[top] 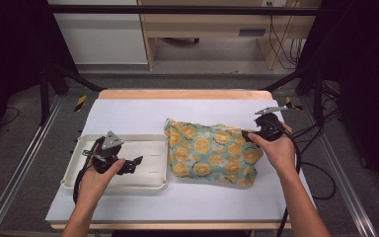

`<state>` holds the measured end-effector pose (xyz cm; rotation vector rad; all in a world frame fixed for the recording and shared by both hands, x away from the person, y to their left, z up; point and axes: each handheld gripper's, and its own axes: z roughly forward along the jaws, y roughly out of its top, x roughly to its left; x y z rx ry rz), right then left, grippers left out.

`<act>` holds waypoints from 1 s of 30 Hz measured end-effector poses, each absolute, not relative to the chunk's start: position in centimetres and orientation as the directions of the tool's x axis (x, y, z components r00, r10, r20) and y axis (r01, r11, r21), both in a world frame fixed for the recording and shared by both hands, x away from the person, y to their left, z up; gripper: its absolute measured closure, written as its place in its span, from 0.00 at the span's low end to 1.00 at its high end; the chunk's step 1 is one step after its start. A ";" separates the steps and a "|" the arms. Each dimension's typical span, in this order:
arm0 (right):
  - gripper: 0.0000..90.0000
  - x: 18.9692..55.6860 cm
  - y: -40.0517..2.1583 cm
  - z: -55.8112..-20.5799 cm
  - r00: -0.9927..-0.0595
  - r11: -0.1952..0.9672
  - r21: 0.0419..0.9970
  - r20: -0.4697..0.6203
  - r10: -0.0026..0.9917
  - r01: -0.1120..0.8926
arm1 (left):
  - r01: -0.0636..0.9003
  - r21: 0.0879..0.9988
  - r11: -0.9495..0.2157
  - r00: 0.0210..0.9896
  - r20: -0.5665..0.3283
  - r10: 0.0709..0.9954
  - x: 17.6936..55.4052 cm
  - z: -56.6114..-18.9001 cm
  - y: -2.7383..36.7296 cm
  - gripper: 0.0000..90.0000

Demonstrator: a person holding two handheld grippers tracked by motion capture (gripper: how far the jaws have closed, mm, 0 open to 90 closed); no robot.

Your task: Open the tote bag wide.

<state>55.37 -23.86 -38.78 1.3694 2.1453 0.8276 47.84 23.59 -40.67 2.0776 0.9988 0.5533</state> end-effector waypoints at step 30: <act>1.00 38.4 -23.1 -41.1 -0.625 0.252 0.894 0.040 0.779 0.371 | 0.418 0.769 -0.483 0.664 0.105 0.741 47.7 -40.0 20.1 0.13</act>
